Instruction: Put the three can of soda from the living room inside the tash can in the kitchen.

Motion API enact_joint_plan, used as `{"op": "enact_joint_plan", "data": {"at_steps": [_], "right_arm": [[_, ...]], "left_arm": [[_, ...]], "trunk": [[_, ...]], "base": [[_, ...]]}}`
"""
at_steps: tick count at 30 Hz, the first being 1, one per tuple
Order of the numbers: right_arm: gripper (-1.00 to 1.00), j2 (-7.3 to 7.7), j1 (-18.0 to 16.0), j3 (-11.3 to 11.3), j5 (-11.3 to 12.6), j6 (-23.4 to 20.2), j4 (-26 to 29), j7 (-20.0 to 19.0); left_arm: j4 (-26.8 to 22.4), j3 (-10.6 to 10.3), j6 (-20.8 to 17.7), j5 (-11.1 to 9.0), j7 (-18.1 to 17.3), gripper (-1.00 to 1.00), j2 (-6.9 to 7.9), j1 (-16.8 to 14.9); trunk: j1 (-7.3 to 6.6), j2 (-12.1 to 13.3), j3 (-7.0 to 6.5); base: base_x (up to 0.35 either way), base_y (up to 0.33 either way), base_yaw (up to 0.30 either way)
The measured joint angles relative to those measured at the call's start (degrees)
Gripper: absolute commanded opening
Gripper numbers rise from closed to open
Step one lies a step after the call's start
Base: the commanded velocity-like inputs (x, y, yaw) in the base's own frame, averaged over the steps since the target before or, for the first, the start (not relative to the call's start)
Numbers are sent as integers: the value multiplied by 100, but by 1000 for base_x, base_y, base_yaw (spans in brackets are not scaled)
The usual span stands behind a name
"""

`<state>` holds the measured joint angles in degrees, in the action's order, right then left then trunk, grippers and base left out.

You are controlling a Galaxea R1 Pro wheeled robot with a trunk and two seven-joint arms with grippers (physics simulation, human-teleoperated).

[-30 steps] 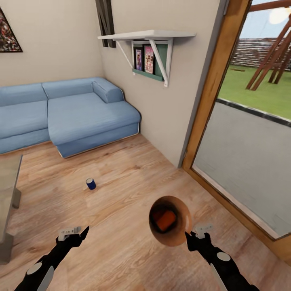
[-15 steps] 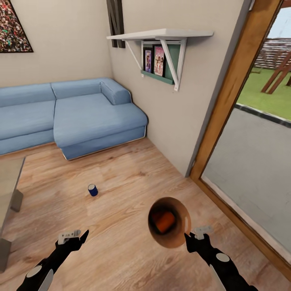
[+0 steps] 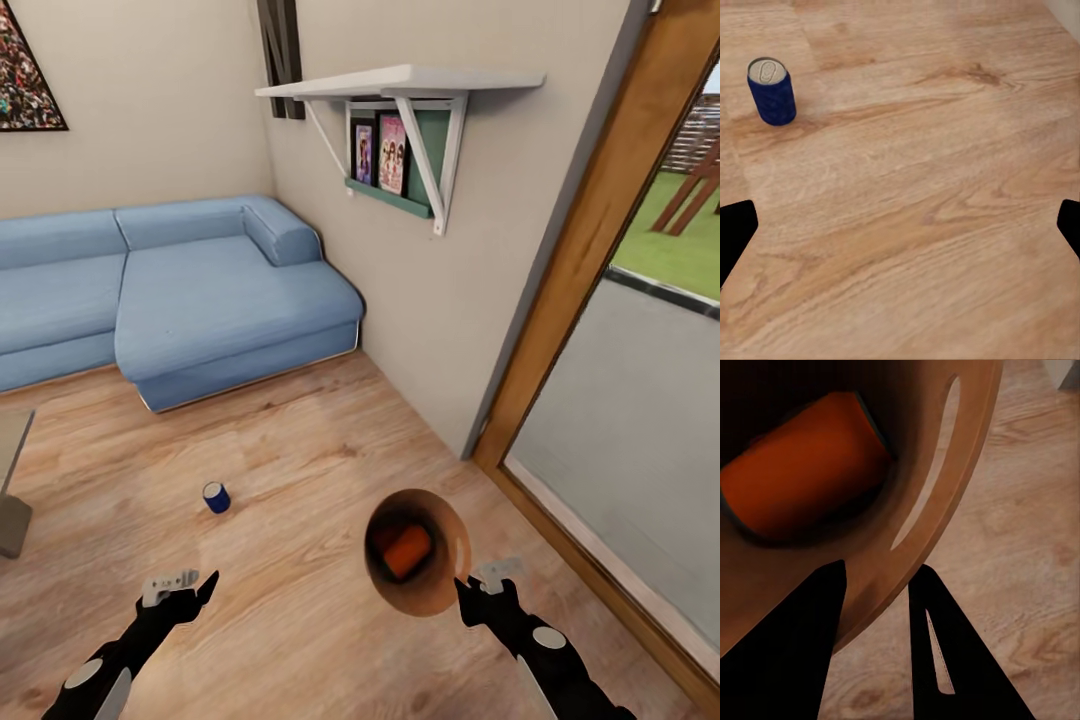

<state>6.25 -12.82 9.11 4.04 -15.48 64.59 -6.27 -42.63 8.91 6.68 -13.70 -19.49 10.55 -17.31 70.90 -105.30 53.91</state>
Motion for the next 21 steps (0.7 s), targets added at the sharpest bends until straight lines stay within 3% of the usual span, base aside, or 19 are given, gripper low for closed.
{"op": "enact_joint_plan", "data": {"at_steps": [6, 9, 14, 21], "right_arm": [[-100, 0, 0, 10, -3, 1, -81, 0], [-100, -1, 1, 130, 15, -1, -85, -2], [-100, 1, 1, 213, -12, -1, -112, 251], [-100, 0, -1, 253, 13, -1, -114, 357]], "left_arm": [[0, 27, 0, -3, 18, 100, 2, 0], [12, 37, -6, 0, 61, 100, 0, 0], [18, 40, -47, 4, 291, 100, 7, 0], [18, 41, -68, -13, 345, 100, 9, -2]], "trunk": [[0, 0, 0], [0, 0, 0], [0, 0, 0], [0, 0, 0]], "base": [[320, 0, 0], [321, 0, 0], [322, 0, 0], [322, 0, 0]]}}
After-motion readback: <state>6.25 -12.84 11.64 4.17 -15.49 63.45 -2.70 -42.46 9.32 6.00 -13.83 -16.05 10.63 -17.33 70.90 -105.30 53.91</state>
